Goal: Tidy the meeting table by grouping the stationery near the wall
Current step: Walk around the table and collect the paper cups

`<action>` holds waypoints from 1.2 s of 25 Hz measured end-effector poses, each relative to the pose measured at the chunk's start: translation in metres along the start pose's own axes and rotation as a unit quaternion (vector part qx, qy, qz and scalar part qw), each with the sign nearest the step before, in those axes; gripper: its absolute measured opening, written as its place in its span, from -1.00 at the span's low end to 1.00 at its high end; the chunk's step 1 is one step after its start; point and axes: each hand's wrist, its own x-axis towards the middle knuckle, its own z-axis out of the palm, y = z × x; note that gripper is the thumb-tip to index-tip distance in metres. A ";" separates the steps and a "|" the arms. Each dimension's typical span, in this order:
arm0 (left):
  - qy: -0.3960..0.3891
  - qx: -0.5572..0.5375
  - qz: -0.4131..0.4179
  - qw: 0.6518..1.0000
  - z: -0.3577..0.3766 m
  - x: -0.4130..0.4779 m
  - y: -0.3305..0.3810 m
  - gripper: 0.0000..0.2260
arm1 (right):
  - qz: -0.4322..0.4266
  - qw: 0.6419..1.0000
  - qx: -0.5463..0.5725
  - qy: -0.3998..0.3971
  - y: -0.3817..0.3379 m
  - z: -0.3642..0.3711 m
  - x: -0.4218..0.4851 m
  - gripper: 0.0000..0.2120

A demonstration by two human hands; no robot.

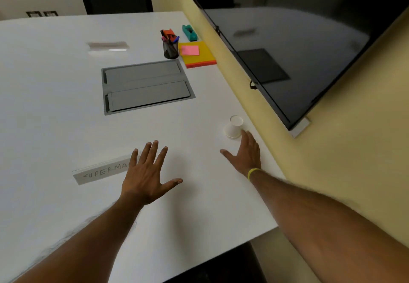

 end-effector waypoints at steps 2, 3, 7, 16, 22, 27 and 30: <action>-0.002 -0.008 -0.012 1.000 0.011 0.006 0.005 -0.06 | 0.012 0.999 0.041 0.016 0.004 0.010 0.036 0.02; -0.003 -0.013 -0.021 1.000 0.016 0.007 0.007 -0.06 | 0.021 0.997 0.066 0.025 0.005 0.014 0.052 0.02; -0.025 -0.028 -0.042 0.998 0.035 -0.004 0.014 -0.07 | 0.040 0.985 0.153 0.067 0.004 0.030 0.098 -0.05; -0.049 -0.051 -0.087 0.994 0.047 -0.039 0.016 -0.06 | 0.090 0.949 0.286 0.098 -0.003 0.034 0.103 -0.36; -0.018 -0.196 -0.089 0.976 -0.009 -0.037 0.023 -0.09 | 0.273 0.693 0.666 -0.042 -0.056 0.005 0.030 -0.53; -0.016 -0.438 -0.109 0.892 -0.062 -0.053 0.015 -0.09 | 0.260 0.622 0.715 -0.184 -0.133 -0.012 -0.069 -0.63; 0.012 -0.489 -0.112 0.865 -0.085 -0.084 -0.006 -0.06 | 0.231 0.648 0.691 -0.223 -0.184 -0.020 -0.129 -0.53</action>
